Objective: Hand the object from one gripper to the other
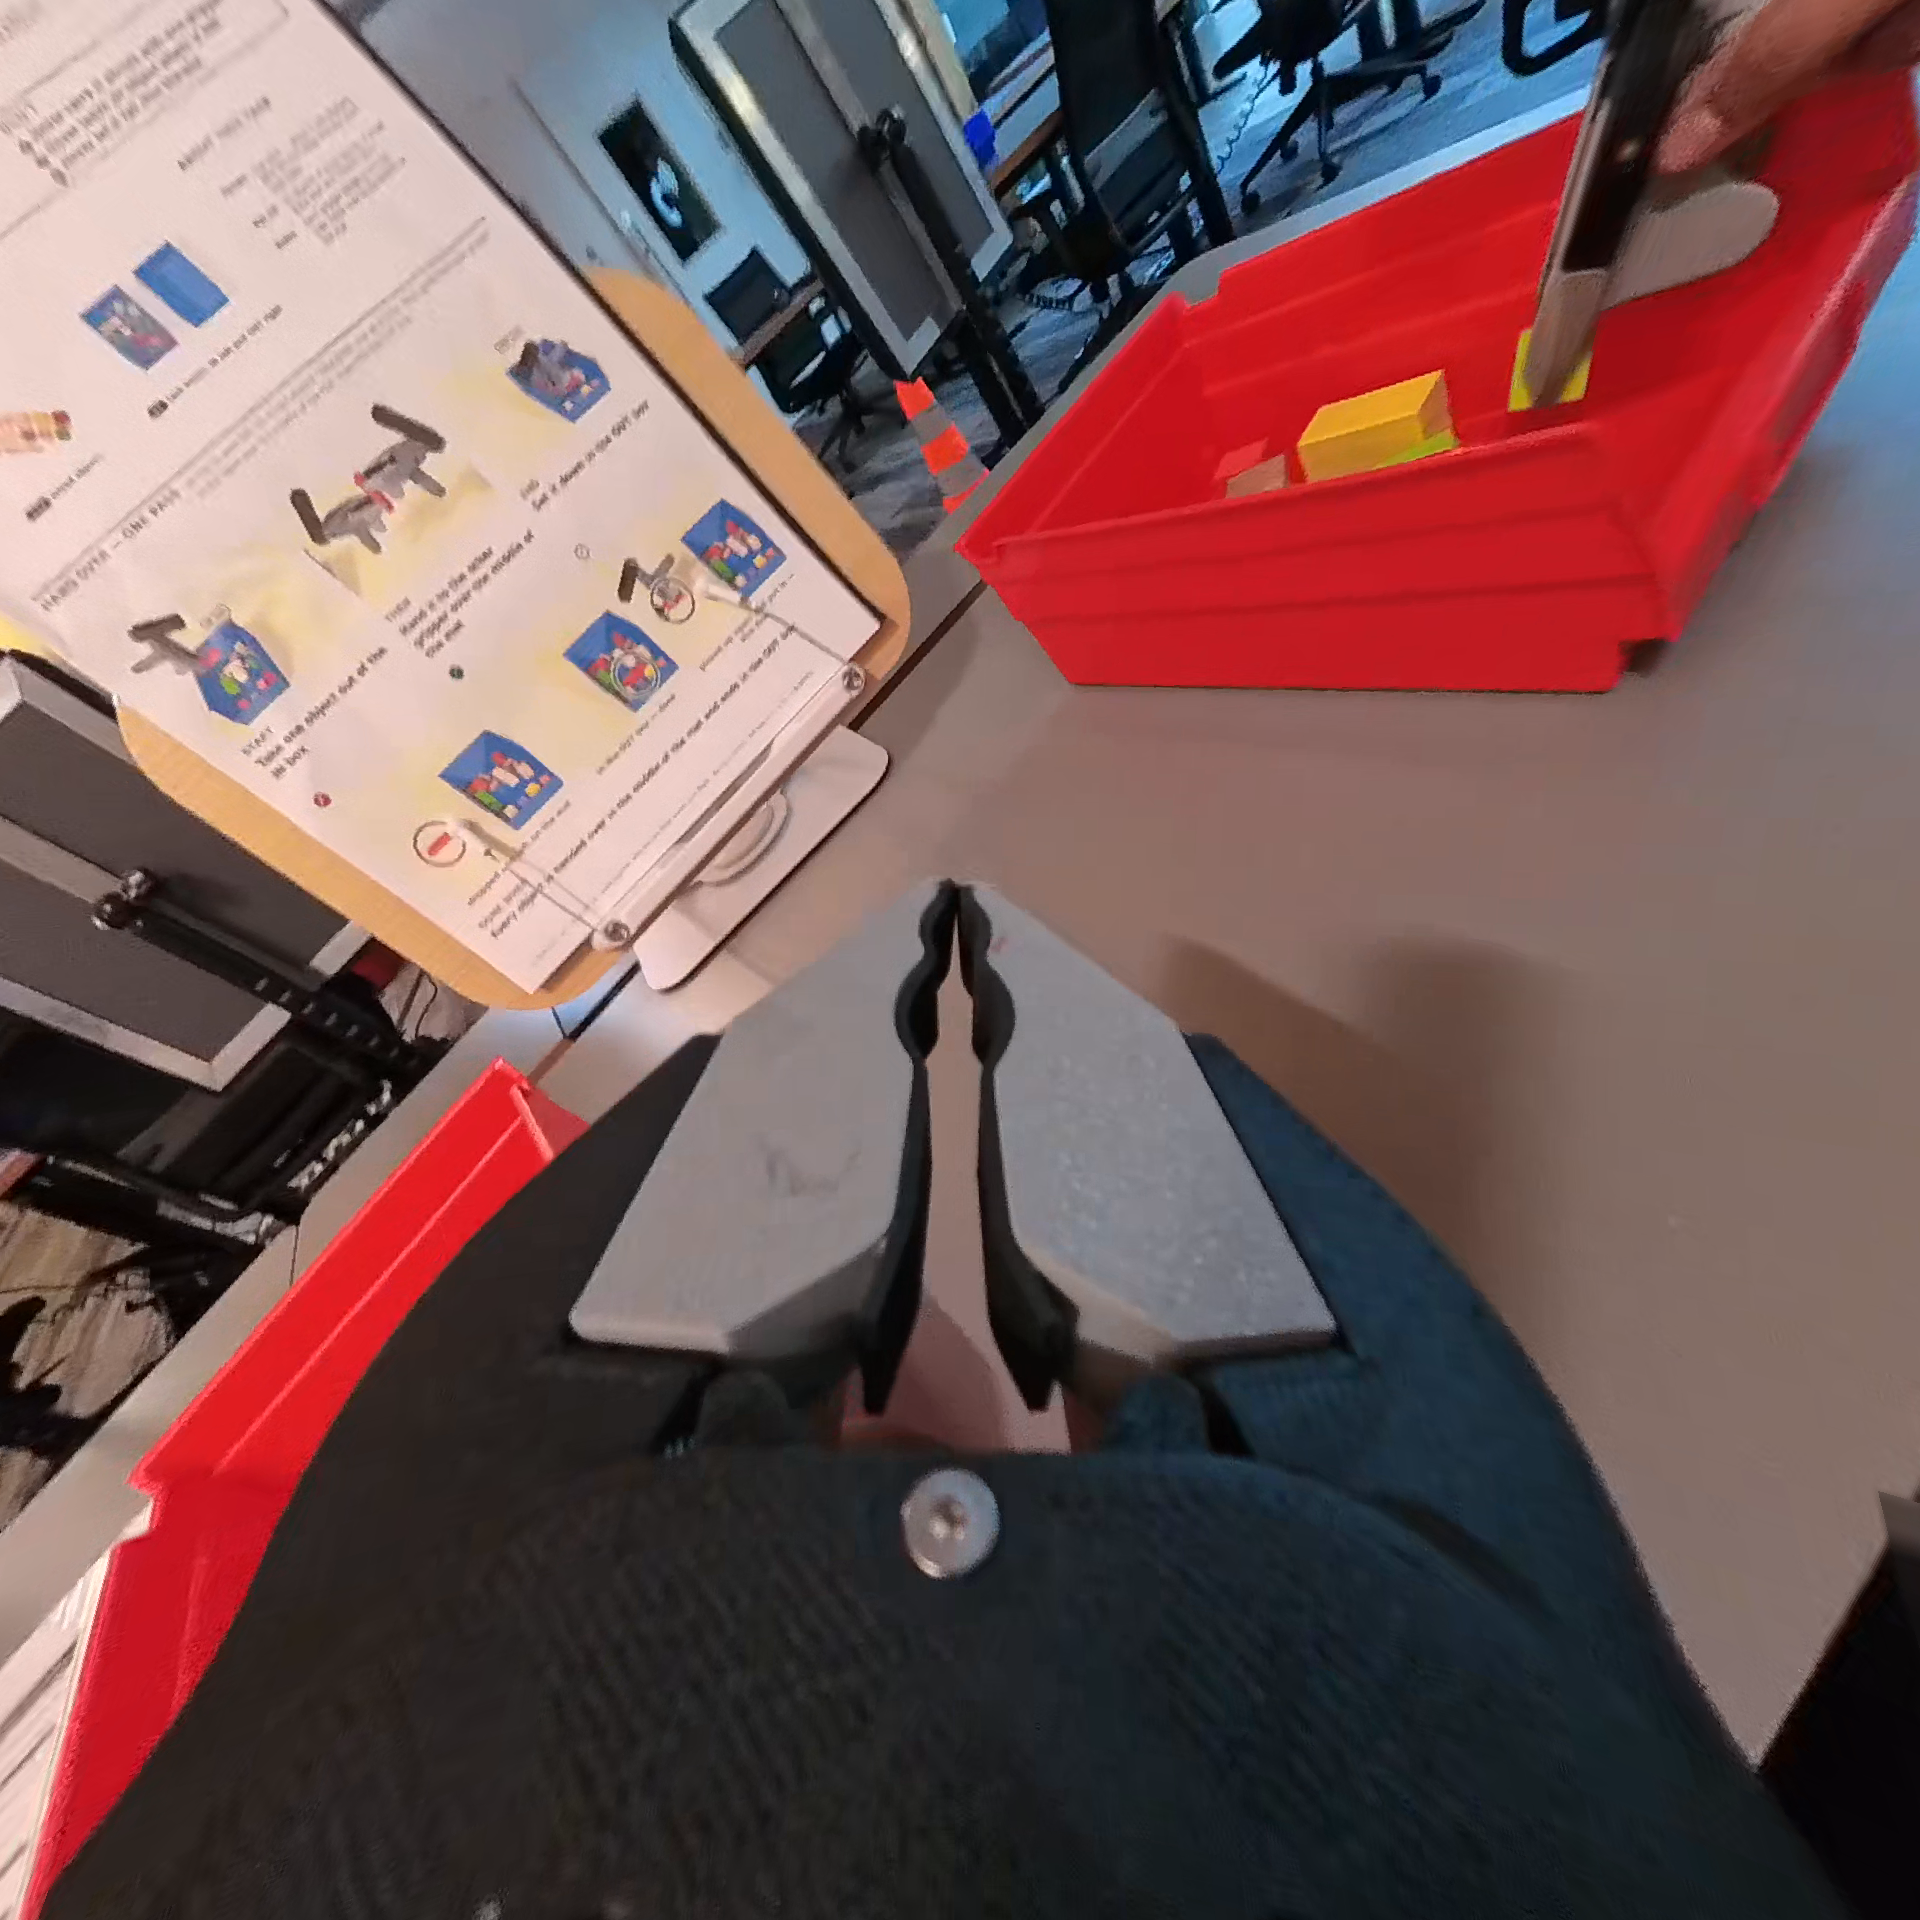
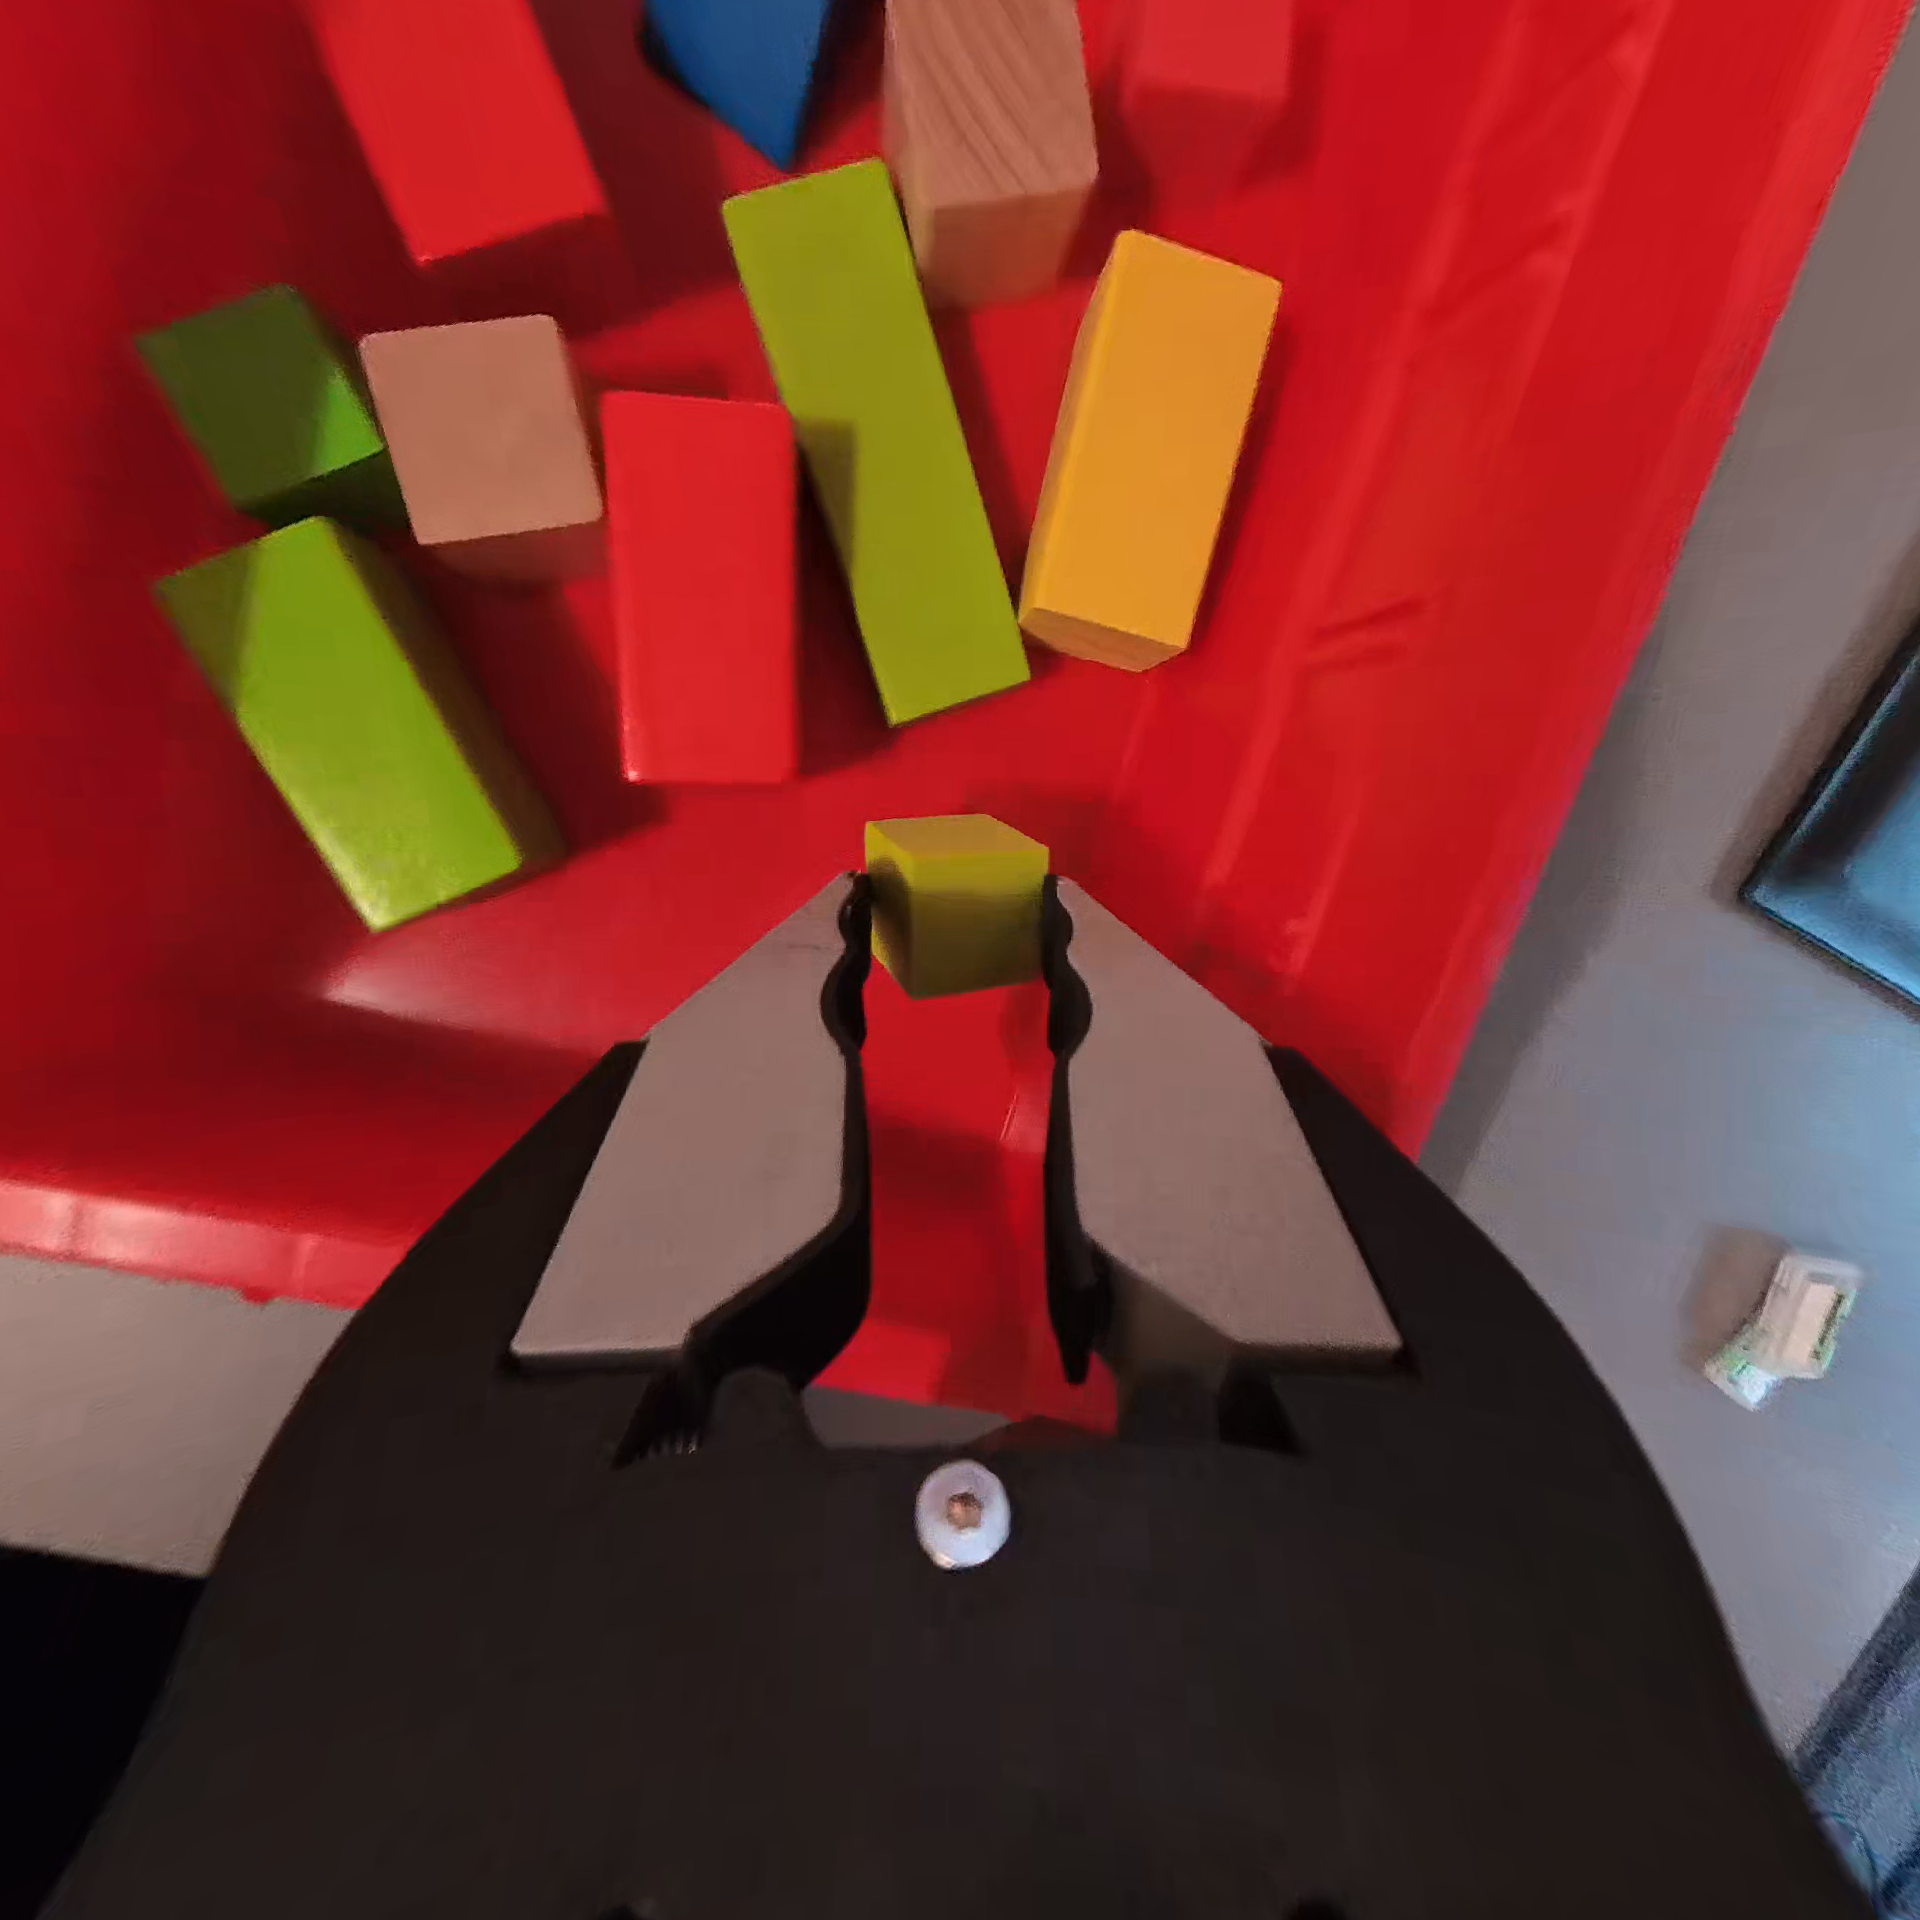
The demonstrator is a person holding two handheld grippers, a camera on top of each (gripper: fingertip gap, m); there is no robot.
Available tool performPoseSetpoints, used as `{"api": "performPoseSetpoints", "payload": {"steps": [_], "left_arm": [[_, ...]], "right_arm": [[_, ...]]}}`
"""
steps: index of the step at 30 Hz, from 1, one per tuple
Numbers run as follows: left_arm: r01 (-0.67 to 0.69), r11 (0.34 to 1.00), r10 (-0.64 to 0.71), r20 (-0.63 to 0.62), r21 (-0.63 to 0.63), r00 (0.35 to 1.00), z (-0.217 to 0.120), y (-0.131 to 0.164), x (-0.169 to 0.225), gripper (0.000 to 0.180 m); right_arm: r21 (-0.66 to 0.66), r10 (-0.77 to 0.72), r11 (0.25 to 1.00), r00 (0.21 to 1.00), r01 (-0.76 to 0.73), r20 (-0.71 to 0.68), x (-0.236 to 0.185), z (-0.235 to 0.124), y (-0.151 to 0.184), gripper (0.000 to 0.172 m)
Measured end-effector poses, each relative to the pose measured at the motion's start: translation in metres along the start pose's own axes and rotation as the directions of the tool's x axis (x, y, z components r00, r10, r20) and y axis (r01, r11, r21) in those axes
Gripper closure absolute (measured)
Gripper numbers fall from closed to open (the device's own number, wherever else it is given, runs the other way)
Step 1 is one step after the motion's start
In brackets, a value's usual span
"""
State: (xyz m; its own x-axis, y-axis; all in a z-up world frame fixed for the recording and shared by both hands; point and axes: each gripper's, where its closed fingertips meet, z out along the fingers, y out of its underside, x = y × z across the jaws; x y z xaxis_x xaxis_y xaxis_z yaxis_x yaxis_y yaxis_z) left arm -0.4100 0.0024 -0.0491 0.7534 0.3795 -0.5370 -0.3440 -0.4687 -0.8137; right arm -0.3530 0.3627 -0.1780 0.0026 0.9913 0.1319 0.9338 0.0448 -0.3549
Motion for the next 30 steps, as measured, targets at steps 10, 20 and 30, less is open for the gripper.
{"api": "performPoseSetpoints", "payload": {"steps": [10, 20, 30], "left_arm": [[0.474, 0.871, -0.481, -0.025, -0.134, 0.877, -0.013, 0.049, -0.049, 0.135], [0.425, 0.790, -0.392, 0.168, -0.442, 0.904, -0.083, 0.124, -0.146, 0.132], [0.196, 0.518, -0.585, -0.177, -0.833, 0.792, -0.069, 0.201, -0.084, 0.126]], "right_arm": [[0.063, 0.043, 0.997, 0.999, -0.042, -0.009, 0.003, -0.005, -0.013, 0.125], [0.390, 0.031, 0.920, 0.999, -0.035, 0.017, -0.005, -0.075, -0.049, 0.128], [0.475, -0.018, 0.880, 0.998, -0.015, 0.064, -0.023, -0.090, -0.061, 0.130]]}}
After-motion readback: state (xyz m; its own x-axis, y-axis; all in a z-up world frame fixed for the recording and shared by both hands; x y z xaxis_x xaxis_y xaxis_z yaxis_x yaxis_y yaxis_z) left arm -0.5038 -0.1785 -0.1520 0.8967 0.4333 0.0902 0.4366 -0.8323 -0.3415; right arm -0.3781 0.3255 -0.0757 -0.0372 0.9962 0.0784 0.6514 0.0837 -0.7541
